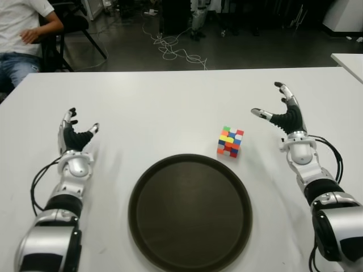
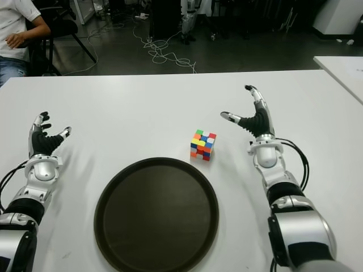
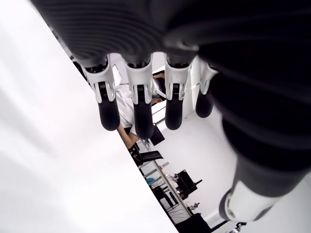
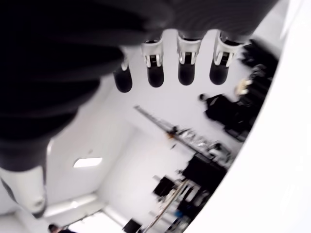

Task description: Pick up the Rubik's Cube and put it in the plate

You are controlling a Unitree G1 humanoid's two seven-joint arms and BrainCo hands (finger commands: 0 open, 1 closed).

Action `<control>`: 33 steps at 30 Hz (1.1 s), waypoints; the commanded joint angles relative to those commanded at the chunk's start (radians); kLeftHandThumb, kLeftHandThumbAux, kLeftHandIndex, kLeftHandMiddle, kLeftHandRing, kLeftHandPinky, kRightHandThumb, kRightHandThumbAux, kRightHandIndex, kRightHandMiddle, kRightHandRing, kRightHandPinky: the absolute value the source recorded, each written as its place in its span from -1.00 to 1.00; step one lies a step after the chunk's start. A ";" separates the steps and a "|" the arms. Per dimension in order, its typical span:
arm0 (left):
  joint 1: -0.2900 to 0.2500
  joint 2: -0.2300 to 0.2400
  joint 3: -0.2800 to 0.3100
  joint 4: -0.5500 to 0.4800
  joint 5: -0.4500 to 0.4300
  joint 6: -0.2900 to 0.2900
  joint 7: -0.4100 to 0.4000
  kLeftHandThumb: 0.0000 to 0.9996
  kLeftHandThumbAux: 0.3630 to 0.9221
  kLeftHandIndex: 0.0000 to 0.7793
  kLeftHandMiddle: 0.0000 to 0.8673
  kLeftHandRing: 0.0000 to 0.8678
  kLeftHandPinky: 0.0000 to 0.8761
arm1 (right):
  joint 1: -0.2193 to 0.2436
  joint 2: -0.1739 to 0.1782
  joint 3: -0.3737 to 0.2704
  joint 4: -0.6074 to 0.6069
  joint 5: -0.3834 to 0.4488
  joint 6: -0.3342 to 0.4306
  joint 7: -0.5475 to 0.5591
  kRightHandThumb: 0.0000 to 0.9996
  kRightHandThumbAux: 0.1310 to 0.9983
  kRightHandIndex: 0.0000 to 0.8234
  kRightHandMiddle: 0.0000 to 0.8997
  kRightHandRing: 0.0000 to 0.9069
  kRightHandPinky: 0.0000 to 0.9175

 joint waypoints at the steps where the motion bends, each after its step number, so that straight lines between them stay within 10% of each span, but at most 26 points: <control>1: 0.000 0.000 -0.001 -0.001 0.001 0.003 0.002 -0.51 0.30 -0.74 -0.63 -0.64 -0.62 | 0.001 -0.003 0.006 -0.008 -0.007 -0.003 0.003 -1.00 0.21 -0.93 -1.00 -1.00 -0.99; 19: 0.003 -0.007 -0.005 -0.017 0.000 0.007 0.006 -0.43 0.39 -0.73 -0.63 -0.62 -0.57 | 0.009 -0.056 0.085 -0.137 -0.097 -0.001 0.048 -1.00 0.20 -0.93 -0.93 -0.93 -0.92; 33: 0.002 -0.003 -0.013 -0.007 0.018 -0.007 0.022 -0.38 0.38 -0.69 -0.60 -0.57 -0.46 | 0.053 -0.095 0.154 -0.401 -0.191 0.233 0.157 -1.00 0.18 -0.93 -0.79 -0.74 -0.86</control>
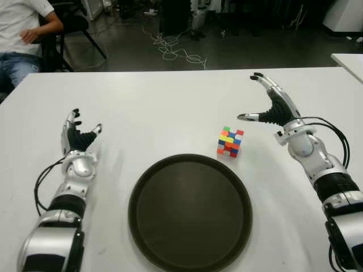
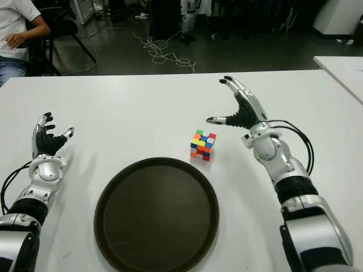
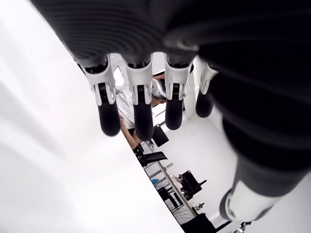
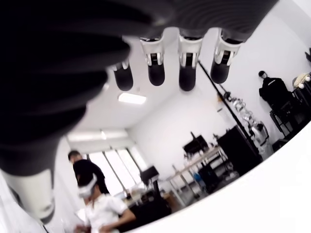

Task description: Pick up the Rubik's Cube and put it in the plate

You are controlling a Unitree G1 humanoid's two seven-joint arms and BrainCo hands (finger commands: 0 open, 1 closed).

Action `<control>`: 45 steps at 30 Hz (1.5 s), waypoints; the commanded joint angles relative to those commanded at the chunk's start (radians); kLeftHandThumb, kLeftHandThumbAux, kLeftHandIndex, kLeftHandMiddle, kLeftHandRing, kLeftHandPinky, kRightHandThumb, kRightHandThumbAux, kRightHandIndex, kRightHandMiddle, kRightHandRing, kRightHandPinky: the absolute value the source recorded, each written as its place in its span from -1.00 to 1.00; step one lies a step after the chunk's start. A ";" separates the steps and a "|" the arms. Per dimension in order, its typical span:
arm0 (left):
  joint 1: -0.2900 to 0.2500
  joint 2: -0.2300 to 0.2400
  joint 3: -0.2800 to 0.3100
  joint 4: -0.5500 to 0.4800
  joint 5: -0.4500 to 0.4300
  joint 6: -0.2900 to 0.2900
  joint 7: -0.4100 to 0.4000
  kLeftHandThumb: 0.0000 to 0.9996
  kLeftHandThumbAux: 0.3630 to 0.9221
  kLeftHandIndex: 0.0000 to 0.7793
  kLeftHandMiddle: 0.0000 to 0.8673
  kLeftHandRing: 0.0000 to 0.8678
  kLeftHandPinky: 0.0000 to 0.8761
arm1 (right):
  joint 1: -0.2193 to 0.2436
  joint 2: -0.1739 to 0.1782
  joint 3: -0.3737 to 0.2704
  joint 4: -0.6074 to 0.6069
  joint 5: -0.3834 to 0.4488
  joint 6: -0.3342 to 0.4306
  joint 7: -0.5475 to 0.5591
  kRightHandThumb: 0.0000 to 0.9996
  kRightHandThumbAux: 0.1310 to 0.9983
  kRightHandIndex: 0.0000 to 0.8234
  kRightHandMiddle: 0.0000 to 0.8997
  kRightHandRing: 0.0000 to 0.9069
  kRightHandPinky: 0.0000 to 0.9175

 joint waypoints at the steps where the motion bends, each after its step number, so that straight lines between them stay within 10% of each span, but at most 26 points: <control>1: 0.000 0.000 0.000 0.000 0.001 -0.002 0.001 -0.39 0.38 -0.69 -0.60 -0.57 -0.47 | 0.002 -0.001 0.003 -0.019 -0.004 0.022 0.014 -1.00 0.16 -0.94 -0.79 -0.72 -0.86; 10: -0.004 -0.002 0.002 0.004 0.000 -0.002 -0.001 -0.40 0.38 -0.71 -0.60 -0.57 -0.46 | 0.011 -0.008 0.027 -0.150 -0.037 0.196 0.129 -1.00 0.15 -1.00 -0.85 -0.52 -0.85; 24: -0.012 0.001 -0.004 0.015 0.009 0.012 0.005 -0.41 0.37 -0.72 -0.61 -0.59 -0.51 | -0.046 -0.010 0.120 -0.206 -0.139 0.382 0.279 -1.00 0.09 -1.00 -0.90 -0.80 -0.88; 45: -0.014 -0.003 -0.016 0.011 0.025 0.031 0.018 -0.45 0.42 -0.70 -0.56 -0.55 -0.49 | -0.082 -0.005 0.175 -0.198 -0.196 0.446 0.332 -1.00 0.20 -0.99 -0.94 -0.90 -0.90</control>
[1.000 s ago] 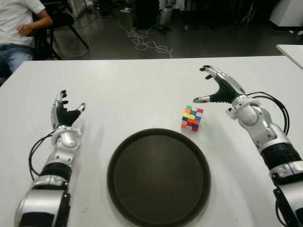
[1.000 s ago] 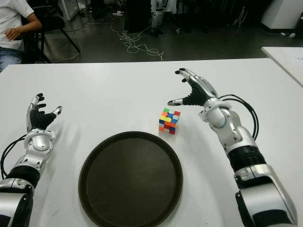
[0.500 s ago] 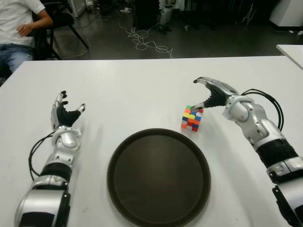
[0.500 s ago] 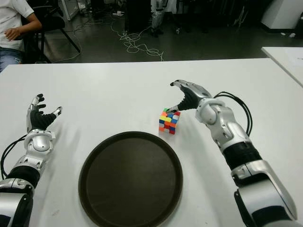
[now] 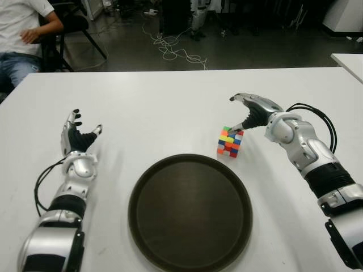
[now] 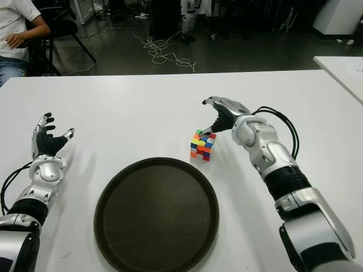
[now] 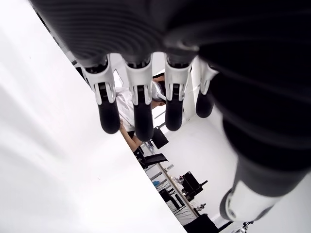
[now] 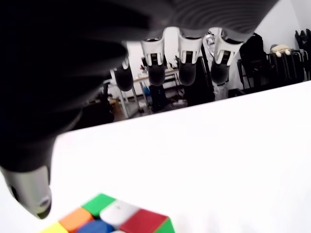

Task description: Pick up the Rubik's Cube and put it in the plate

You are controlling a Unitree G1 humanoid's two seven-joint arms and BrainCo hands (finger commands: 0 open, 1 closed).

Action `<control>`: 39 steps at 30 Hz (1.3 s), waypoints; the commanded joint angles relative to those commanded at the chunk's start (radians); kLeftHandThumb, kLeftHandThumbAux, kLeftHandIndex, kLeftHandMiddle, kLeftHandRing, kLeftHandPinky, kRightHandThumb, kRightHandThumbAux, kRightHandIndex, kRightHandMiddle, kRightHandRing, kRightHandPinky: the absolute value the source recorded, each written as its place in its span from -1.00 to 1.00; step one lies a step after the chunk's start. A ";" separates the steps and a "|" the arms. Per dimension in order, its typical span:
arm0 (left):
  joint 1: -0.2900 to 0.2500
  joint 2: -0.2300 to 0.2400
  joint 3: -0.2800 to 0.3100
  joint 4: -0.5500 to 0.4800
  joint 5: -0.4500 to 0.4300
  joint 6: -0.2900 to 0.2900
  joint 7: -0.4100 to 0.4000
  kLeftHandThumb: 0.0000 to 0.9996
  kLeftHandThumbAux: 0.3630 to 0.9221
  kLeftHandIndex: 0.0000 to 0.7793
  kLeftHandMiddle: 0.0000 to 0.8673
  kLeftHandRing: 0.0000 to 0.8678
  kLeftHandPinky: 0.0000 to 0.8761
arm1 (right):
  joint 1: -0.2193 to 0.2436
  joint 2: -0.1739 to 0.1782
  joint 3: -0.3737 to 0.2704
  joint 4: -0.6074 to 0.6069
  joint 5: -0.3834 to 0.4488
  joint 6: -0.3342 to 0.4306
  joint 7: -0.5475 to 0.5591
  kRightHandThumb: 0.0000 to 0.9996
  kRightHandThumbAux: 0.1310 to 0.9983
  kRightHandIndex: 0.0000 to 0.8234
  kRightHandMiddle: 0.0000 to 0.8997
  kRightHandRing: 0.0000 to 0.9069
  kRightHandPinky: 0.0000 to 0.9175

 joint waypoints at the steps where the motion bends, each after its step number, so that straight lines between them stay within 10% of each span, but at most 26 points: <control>1: -0.001 0.000 -0.001 0.000 0.002 0.003 0.001 -0.45 0.42 -0.70 -0.57 -0.55 -0.50 | 0.000 0.000 0.001 0.001 -0.001 0.001 0.000 -1.00 0.20 -0.99 -0.93 -0.90 -0.90; 39: 0.010 0.000 0.004 -0.013 -0.016 -0.021 -0.014 -0.46 0.35 -0.71 -0.58 -0.57 -0.51 | 0.070 0.012 0.009 -0.134 0.005 0.089 0.063 -1.00 0.41 -0.92 -0.82 -0.83 -0.95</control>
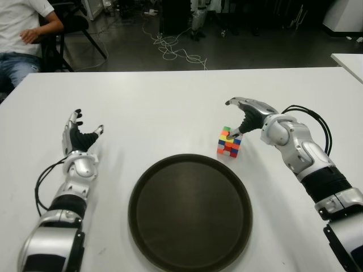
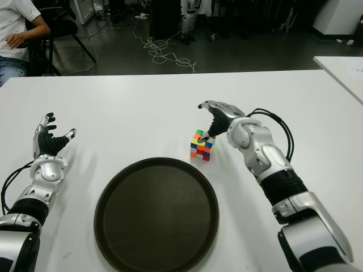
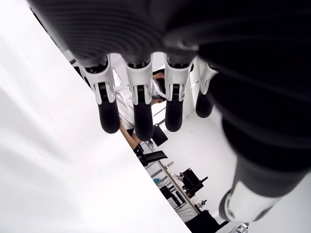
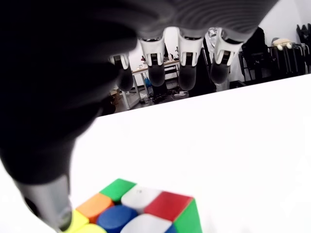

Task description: Pick up the Rubik's Cube and put it in the plate

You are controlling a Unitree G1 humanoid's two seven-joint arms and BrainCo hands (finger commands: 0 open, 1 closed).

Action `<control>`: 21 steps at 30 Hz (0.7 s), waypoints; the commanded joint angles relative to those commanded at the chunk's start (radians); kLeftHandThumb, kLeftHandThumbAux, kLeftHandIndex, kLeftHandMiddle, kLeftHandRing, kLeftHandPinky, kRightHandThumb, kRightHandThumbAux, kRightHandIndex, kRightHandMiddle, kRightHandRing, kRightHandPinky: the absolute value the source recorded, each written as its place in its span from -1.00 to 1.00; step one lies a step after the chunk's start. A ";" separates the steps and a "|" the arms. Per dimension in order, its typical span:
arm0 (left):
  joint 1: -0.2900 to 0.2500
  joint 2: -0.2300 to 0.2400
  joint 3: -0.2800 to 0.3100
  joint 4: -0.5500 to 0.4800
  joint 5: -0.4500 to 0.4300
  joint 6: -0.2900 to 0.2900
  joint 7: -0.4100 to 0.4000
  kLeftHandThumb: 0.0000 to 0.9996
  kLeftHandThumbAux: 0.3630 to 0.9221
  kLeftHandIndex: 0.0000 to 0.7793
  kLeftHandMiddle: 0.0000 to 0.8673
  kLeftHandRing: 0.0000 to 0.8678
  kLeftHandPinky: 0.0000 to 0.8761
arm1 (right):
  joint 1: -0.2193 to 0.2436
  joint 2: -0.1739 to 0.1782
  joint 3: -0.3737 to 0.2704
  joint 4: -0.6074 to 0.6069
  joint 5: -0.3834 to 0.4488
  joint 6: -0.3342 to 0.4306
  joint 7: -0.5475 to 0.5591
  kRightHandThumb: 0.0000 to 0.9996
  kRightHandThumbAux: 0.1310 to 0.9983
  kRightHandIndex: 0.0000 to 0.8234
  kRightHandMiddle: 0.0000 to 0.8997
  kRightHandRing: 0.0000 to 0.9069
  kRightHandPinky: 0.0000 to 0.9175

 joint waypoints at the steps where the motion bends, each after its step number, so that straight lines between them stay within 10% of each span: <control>1: 0.000 0.000 0.002 0.001 -0.003 -0.005 -0.002 -0.46 0.35 -0.70 -0.58 -0.56 -0.49 | 0.006 -0.001 0.000 -0.011 0.000 0.000 0.000 -1.00 0.42 -0.92 -0.83 -0.84 -0.96; 21: -0.006 0.006 -0.005 0.016 0.009 -0.008 0.000 -0.44 0.40 -0.71 -0.61 -0.61 -0.56 | 0.074 -0.039 0.006 -0.204 -0.017 0.037 0.091 -1.00 0.41 -0.92 -0.85 -0.86 -0.95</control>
